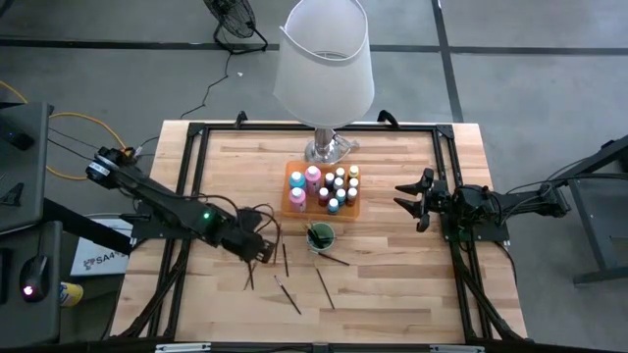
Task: Pick & Place Paint Supplies
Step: Put the gray paintbrushes into the green cup
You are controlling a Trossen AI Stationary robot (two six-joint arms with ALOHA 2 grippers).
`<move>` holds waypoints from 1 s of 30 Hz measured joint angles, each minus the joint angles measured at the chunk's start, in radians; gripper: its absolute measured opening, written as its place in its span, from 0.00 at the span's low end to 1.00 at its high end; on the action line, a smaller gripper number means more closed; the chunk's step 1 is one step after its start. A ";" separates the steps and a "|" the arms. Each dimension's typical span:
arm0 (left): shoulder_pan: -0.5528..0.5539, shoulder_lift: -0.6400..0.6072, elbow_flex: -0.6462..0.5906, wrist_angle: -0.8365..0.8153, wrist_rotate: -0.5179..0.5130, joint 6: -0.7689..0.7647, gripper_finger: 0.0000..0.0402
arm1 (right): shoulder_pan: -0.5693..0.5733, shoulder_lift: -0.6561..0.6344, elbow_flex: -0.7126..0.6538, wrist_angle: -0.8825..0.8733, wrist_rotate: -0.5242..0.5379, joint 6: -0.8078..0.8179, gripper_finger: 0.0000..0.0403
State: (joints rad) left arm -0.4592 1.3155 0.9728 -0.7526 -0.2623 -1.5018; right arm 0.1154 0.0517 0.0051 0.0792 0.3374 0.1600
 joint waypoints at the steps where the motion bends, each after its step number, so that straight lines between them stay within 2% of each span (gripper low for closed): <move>1: 0.000 0.000 0.028 0.010 -0.027 0.038 0.00 | 0.000 0.000 0.000 0.000 0.000 0.000 0.43; 4: 0.000 0.000 0.111 0.028 -0.112 0.169 0.00 | 0.000 0.000 0.000 0.000 0.000 0.000 0.43; 8: 0.001 0.000 0.202 0.158 -0.203 0.385 0.00 | 0.000 0.000 0.000 0.000 0.000 0.000 0.43; 14: 0.017 0.049 0.244 0.402 -0.327 0.705 0.00 | 0.000 0.000 0.000 0.000 0.000 0.000 0.43; 23: 0.105 0.164 0.244 0.790 -0.327 1.175 0.00 | 0.000 0.000 0.000 0.000 0.000 0.000 0.43; 30: 0.145 0.222 0.244 0.803 -0.286 1.210 0.00 | 0.000 0.000 0.000 0.000 0.000 0.000 0.43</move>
State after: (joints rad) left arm -0.3143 1.5379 1.2171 0.0505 -0.5484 -0.2920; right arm 0.1154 0.0516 0.0052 0.0792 0.3374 0.1600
